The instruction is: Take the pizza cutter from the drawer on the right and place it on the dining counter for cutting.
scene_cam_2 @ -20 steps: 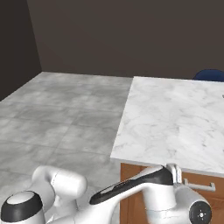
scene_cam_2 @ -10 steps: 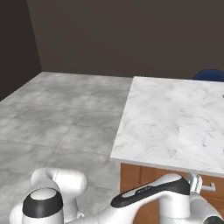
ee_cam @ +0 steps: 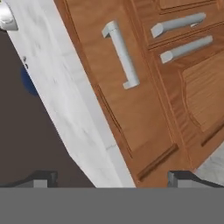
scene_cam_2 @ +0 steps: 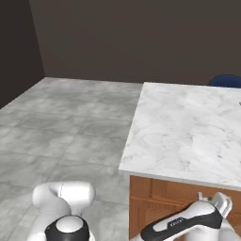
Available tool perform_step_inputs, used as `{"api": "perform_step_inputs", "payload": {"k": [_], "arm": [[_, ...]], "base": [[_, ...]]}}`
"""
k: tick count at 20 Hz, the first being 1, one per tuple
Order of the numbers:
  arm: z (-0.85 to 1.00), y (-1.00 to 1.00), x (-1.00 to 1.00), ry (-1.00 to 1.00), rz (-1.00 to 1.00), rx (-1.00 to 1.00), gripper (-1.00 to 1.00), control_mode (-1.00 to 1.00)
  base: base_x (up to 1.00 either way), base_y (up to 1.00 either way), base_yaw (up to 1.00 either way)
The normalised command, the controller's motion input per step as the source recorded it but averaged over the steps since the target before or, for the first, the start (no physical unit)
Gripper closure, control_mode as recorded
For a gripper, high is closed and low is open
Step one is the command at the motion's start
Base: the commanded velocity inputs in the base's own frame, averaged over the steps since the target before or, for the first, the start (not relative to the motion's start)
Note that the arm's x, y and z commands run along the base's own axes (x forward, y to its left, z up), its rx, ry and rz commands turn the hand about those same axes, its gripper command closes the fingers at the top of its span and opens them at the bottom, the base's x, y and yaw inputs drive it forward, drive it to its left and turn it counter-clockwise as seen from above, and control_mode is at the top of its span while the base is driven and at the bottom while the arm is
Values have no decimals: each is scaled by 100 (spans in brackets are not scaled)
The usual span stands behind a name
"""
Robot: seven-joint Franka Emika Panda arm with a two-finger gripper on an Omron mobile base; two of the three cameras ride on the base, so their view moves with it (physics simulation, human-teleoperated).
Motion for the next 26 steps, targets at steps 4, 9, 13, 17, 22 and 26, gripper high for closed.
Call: {"api": "perform_step_inputs", "payload": {"k": [4,9,13,17,22,26], "arm": [[-46,0,14,-18,-2,6,-100,-100],[-20,-10,19,-7,-1,8,-100,-100],[-8,-16,26,0,0,8,-100,-100],[-19,-10,33,-5,-2,6,-100,-100],[-43,0,14,-16,0,0,-100,-100],[-43,-9,12,-13,0,0,-100,-100]], "base": [[0,0,0],[0,0,0],[0,0,0],[0,0,0],[0,0,0],[0,0,0]]}}
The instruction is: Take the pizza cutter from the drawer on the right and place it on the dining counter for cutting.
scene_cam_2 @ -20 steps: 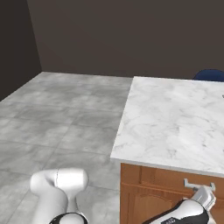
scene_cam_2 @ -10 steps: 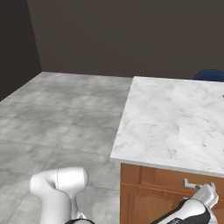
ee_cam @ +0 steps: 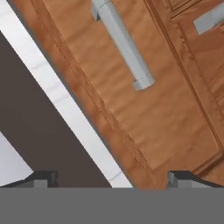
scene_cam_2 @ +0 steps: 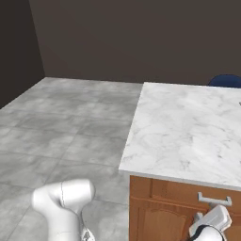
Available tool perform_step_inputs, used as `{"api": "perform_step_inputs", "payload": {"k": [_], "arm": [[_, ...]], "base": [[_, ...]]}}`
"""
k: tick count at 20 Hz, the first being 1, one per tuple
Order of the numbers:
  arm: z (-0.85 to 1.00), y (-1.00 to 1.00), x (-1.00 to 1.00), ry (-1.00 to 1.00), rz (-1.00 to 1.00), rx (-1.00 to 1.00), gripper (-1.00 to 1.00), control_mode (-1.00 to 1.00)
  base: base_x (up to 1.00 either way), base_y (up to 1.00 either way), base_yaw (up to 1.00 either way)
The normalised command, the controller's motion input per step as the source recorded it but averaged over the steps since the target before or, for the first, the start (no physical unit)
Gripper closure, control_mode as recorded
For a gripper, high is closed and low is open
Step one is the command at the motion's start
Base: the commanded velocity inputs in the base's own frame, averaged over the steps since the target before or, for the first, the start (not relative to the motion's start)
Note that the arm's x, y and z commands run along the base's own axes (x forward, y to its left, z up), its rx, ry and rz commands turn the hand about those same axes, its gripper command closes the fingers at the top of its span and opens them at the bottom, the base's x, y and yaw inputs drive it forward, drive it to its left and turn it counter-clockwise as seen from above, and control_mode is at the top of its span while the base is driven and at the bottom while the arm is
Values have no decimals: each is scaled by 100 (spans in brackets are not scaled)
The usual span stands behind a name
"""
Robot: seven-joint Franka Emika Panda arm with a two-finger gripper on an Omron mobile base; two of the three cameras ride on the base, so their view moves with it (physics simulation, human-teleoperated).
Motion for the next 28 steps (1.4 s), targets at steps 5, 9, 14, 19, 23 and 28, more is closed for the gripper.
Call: {"api": "perform_step_inputs", "payload": {"k": [5,9,14,19,23,28], "arm": [[-24,-28,5,0,-1,-9,-100,-100],[-25,-7,27,0,-7,-16,-100,-100],[-22,0,28,0,-9,-17,-100,-100],[-38,-1,41,0,-13,-14,-100,-100],[-38,-8,61,0,-14,-9,-100,-100],[-20,-36,49,0,-1,1,-100,-100]], "base": [[0,0,0],[0,0,0],[0,0,0],[0,0,0],[0,0,0],[0,0,0]]}}
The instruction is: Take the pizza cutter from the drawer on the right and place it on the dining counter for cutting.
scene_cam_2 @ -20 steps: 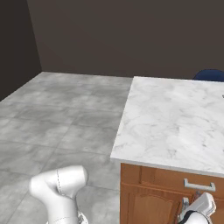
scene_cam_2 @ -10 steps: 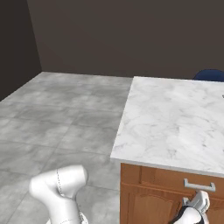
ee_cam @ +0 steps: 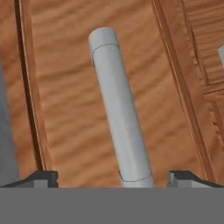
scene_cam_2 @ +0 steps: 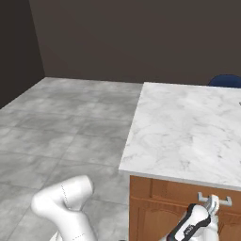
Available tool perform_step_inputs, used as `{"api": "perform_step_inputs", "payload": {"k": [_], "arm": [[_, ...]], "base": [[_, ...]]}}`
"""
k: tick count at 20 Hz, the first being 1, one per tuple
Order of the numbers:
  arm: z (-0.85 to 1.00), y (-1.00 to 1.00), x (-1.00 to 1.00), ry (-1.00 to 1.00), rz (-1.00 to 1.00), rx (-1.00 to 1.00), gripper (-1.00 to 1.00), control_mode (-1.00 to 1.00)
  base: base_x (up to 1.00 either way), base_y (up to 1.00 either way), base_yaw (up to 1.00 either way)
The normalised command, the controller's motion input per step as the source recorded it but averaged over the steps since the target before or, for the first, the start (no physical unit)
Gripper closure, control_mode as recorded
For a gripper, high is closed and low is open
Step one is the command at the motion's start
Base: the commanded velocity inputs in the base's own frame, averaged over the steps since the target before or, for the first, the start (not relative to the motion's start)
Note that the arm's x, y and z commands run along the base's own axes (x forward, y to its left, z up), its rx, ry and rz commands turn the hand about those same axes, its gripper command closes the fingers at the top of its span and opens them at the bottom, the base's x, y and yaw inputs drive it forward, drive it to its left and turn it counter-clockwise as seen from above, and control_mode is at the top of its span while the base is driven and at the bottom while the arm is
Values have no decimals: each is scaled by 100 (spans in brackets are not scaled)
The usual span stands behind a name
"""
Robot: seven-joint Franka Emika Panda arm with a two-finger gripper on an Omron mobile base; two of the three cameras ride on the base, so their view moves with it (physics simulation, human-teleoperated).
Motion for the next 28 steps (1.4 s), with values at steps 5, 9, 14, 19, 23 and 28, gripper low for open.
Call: {"api": "perform_step_inputs", "payload": {"k": [5,9,14,19,23,28], "arm": [[-26,-37,24,-6,0,4,-100,-100],[-41,-36,1,-14,0,0,-100,-100],[-63,-20,0,-14,0,0,-100,-100],[-73,0,0,-18,0,-3,-100,-100],[-62,8,0,-20,0,-5,-100,-100],[-70,26,0,-19,0,-9,-100,-100]], "base": [[0,0,0],[0,0,0],[0,0,0],[0,0,0],[0,0,0],[0,0,0]]}}
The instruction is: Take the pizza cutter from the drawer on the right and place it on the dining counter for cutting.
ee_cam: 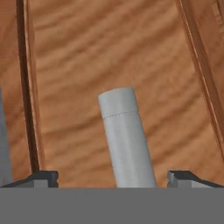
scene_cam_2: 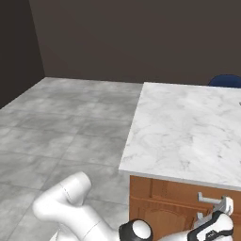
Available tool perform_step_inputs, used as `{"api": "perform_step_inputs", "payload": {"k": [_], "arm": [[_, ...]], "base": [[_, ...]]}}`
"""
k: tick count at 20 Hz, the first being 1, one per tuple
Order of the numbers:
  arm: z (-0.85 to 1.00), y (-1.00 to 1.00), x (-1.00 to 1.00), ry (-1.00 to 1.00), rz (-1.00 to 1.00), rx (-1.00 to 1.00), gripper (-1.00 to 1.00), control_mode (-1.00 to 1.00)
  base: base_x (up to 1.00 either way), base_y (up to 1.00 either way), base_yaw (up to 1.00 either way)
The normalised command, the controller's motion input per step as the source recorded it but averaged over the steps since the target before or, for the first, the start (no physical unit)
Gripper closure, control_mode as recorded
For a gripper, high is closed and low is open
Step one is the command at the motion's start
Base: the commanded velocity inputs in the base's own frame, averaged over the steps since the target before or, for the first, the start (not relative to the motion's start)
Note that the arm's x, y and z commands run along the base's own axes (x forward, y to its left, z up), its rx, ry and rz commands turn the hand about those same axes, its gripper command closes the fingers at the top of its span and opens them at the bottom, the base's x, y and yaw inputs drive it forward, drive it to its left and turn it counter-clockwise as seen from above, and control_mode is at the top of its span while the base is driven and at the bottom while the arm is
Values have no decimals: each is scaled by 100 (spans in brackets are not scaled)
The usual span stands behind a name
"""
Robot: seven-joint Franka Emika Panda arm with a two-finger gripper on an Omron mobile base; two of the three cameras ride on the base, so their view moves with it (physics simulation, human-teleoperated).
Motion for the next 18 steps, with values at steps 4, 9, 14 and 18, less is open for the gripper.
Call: {"api": "perform_step_inputs", "payload": {"k": [4,9,14,18], "arm": [[-84,35,0,-16,0,-14,-100,-100],[-82,35,0,-12,0,-14,-100,-100],[-60,15,16,-9,0,-5,-100,-100],[-47,3,31,-9,0,0,-100,-100]], "base": [[0,0,0],[0,0,0],[0,0,0],[0,0,0]]}}
